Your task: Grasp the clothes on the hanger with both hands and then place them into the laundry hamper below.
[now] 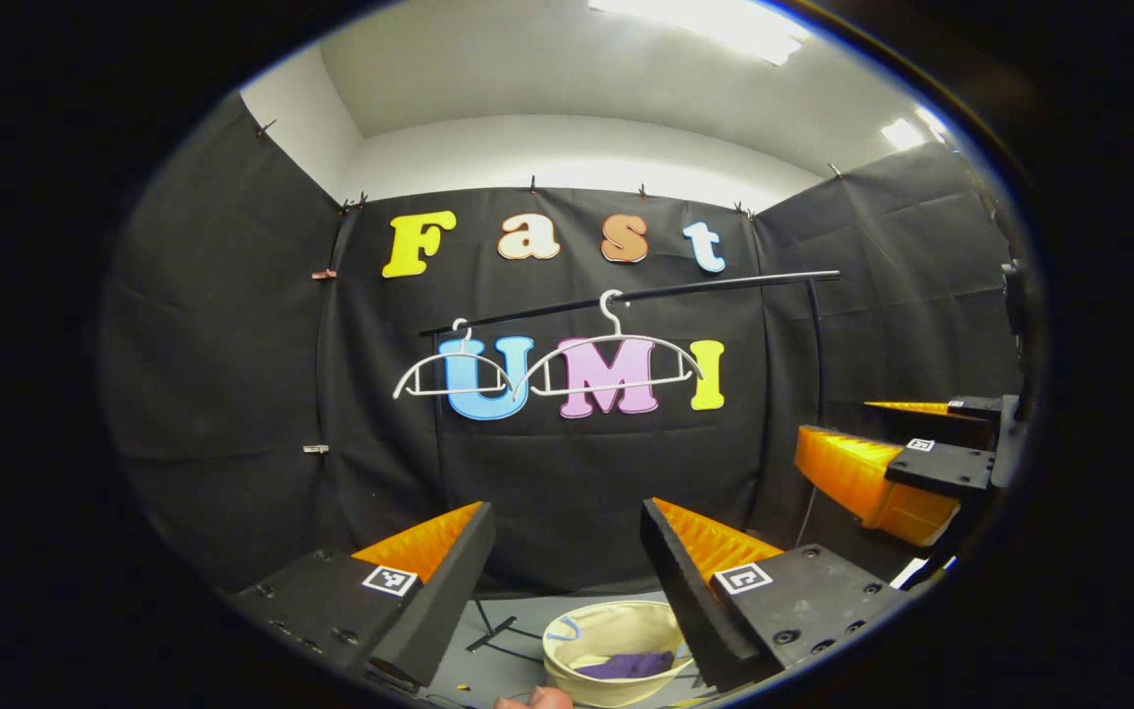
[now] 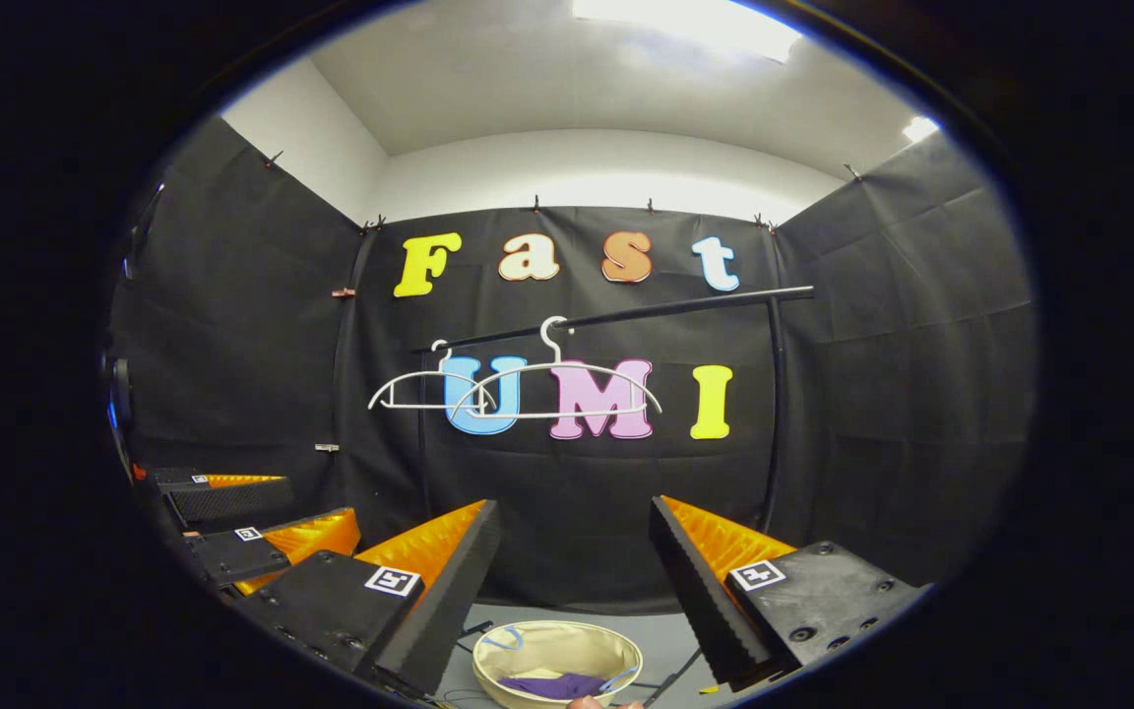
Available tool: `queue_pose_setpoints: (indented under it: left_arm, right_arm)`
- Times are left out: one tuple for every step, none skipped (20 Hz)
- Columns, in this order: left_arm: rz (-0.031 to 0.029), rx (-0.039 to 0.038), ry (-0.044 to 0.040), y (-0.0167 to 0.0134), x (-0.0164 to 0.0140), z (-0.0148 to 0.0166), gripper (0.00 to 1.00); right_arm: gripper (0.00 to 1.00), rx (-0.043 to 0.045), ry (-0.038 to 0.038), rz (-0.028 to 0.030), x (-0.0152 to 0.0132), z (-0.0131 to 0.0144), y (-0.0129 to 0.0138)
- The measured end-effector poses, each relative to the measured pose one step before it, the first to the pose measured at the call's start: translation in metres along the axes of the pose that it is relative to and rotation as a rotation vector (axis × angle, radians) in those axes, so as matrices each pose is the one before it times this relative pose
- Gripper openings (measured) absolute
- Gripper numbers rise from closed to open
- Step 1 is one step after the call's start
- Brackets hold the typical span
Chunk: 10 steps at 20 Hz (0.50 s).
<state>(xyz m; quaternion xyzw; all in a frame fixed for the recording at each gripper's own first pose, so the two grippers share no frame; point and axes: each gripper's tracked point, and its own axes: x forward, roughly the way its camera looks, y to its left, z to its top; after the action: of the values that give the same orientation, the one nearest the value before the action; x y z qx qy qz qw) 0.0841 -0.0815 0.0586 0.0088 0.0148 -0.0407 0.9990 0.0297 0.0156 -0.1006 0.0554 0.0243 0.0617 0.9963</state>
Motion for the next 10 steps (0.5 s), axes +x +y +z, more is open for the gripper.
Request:
queue_pose_setpoints:
  left_arm:
    - [-0.00036,-0.0131,0.00304,0.00083,-0.00468,-0.00304,0.94]
    - [-0.00411,-0.01106,-0.002,0.0003,-0.00606,-0.00074,0.94]
    - [-0.0016,-0.00566,-0.00779,0.00123,-0.00562,0.00052,0.93]
    - [-0.0063,-0.0024,-0.00625,0.00252,-0.0047,0.00027,0.94]
    - [-0.00545,0.00036,-0.00067,0.00082,-0.00241,-0.00117,0.94]
    - [-0.00287,0.00279,0.00178,0.00108,-0.00177,-0.00392,0.94]
    - [-0.00107,0.00424,0.00045,0.00036,-0.00231,-0.00127,0.94]
    - [-0.00076,0.00183,-0.00054,-0.00121,-0.0047,-0.0013,0.94]
    - [-0.00179,-0.00228,-0.00357,-0.0007,-0.00233,0.00067,0.94]
    - [-0.00104,-0.00563,-0.00431,-0.00076,-0.00172,0.00033,0.94]
  right_arm:
    - [0.98,-0.00874,-0.00323,-0.0059,-0.00514,-0.00281,0.00047]
    - [0.98,-0.00448,-0.00216,-0.00537,-0.00637,-0.00313,0.00117]
    - [0.98,0.00193,-0.00375,-0.00735,-0.00499,-0.00052,0.00058]
    - [0.98,0.00418,0.00281,-0.00668,-0.00603,-0.00181,0.00063]
    - [0.98,0.00184,0.00208,-0.00381,-0.00564,-0.0012,0.00098]
    - [0.98,-0.00152,-0.00356,-0.00346,-0.00489,0.00124,0.00029]
    - [0.98,-0.004,-0.00363,-0.00327,-0.00436,0.00055,0.00164]
    - [0.98,-0.00464,0.00088,-0.0027,-0.0031,-0.00197,0.00037]
    - [0.98,-0.00393,0.00113,0.00159,-0.00177,-0.0007,0.00222]
    - [0.98,-0.00619,0.00024,0.00192,0.0008,0.00025,0.00206]
